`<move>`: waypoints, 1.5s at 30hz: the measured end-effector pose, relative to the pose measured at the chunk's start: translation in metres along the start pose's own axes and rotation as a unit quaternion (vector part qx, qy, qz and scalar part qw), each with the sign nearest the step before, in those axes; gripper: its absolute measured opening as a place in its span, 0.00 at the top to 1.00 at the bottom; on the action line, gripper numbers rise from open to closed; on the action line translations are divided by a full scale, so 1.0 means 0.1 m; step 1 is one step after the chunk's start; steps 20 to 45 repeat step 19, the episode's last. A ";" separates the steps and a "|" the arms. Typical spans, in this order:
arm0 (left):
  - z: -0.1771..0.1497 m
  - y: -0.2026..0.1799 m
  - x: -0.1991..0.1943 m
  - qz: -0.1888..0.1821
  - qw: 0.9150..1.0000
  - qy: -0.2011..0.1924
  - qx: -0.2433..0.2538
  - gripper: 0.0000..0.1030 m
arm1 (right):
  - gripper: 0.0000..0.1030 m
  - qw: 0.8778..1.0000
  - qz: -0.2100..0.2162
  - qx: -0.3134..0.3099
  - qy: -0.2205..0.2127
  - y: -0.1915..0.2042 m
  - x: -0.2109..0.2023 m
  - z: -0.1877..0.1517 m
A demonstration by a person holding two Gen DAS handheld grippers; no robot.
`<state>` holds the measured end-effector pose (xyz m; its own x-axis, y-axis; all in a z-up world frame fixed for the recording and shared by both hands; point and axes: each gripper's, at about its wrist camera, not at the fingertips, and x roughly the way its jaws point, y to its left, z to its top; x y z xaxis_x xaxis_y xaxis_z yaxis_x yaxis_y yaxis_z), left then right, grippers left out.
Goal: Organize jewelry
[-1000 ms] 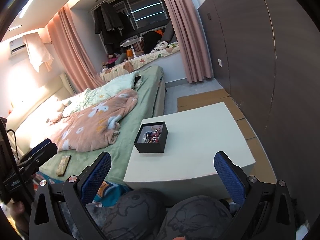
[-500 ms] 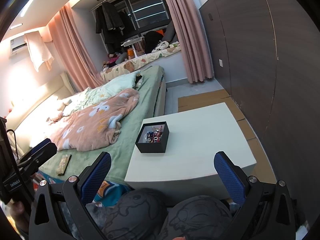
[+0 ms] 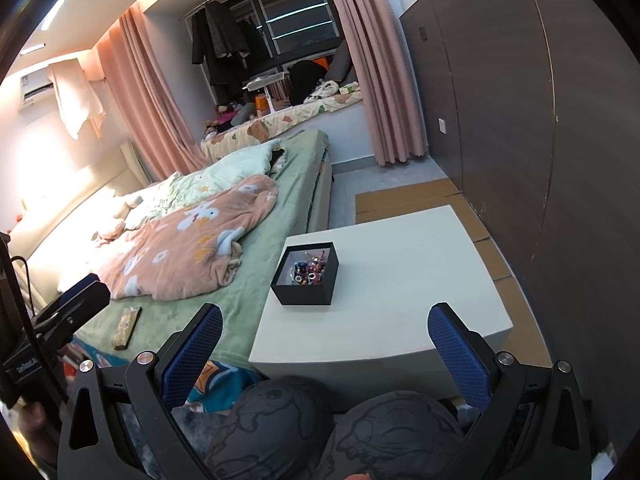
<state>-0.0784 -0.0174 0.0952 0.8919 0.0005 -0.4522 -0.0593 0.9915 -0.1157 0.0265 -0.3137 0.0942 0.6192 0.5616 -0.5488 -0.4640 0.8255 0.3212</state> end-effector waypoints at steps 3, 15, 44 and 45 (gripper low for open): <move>0.01 0.00 -0.01 0.000 1.000 -0.001 0.000 0.00 | 0.00 1.000 0.000 -0.001 0.000 0.01 0.01 0.00; 0.04 -0.02 0.00 -0.001 1.000 0.001 -0.003 0.00 | 0.00 1.000 0.003 -0.003 0.001 -0.02 0.00 -0.01; 0.03 -0.02 0.01 0.000 1.000 0.000 -0.002 0.00 | 0.00 1.000 0.004 -0.001 0.003 -0.05 0.04 0.00; 0.03 -0.02 0.01 0.000 1.000 0.000 -0.002 0.00 | 0.00 1.000 0.004 -0.001 0.003 -0.05 0.04 0.00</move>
